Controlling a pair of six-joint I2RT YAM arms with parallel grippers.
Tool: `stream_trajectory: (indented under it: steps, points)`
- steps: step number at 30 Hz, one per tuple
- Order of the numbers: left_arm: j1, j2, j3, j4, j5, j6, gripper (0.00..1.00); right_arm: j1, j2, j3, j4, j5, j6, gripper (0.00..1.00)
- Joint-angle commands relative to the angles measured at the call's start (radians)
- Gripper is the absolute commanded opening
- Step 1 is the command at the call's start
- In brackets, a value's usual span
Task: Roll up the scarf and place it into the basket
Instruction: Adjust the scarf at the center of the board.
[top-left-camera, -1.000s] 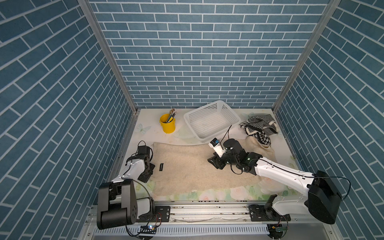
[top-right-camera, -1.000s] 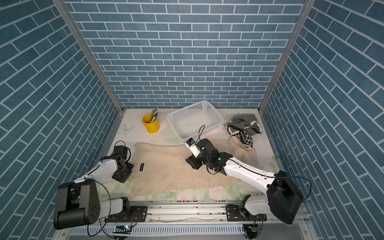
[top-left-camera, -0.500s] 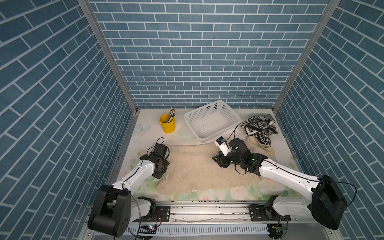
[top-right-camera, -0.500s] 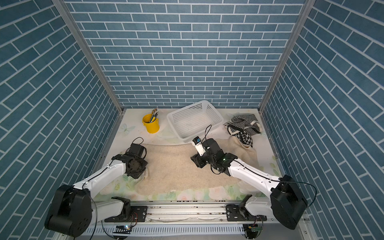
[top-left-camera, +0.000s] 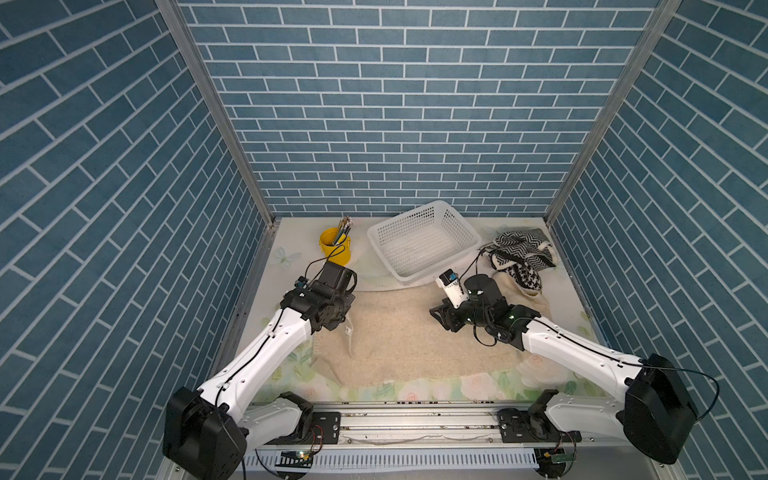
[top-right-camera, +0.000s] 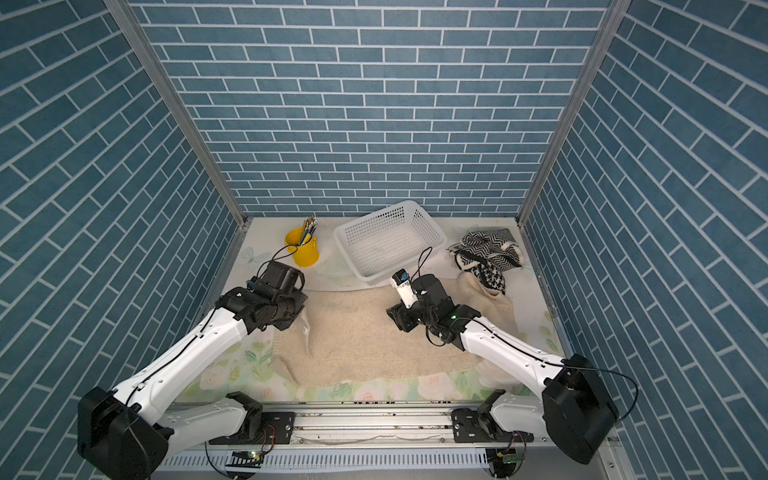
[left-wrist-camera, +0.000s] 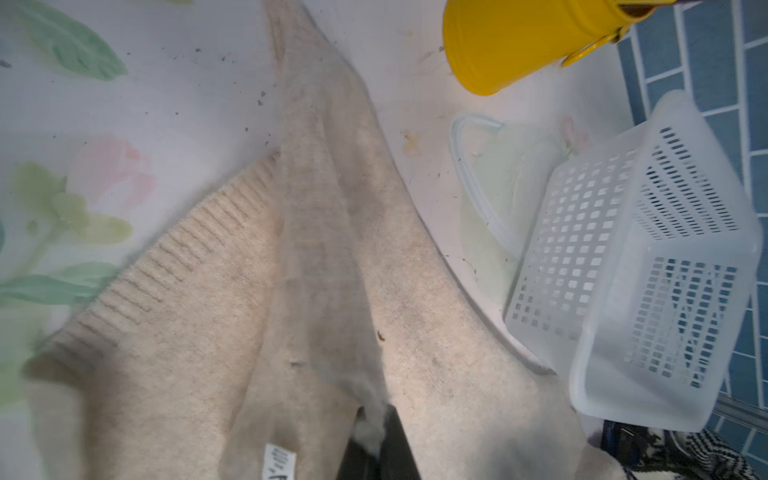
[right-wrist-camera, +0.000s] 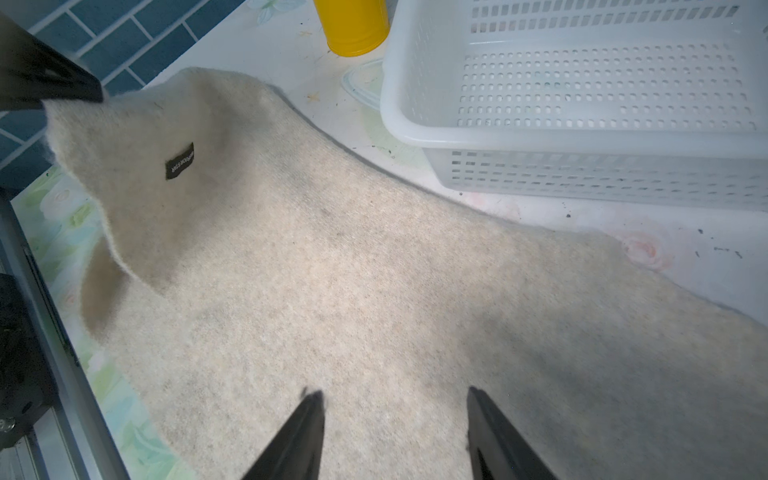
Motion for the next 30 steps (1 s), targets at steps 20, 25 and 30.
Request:
stream_trajectory:
  steps: [20, 25, 30]
  points:
    - [-0.200, -0.574, -0.574, -0.168, -0.007, -0.476, 0.00, -0.038, 0.015, 0.005, -0.013, 0.072, 0.043, 0.60]
    - [-0.191, -0.544, -0.668, -0.049, 0.029, -0.463, 0.00, -0.254, 0.029, -0.036, -0.075, 0.214, 0.158, 0.61]
    - [-0.174, -0.499, -0.643, -0.035, -0.010, -0.433, 0.00, -0.368, 0.082, -0.054, -0.120, 0.226, 0.146, 0.61]
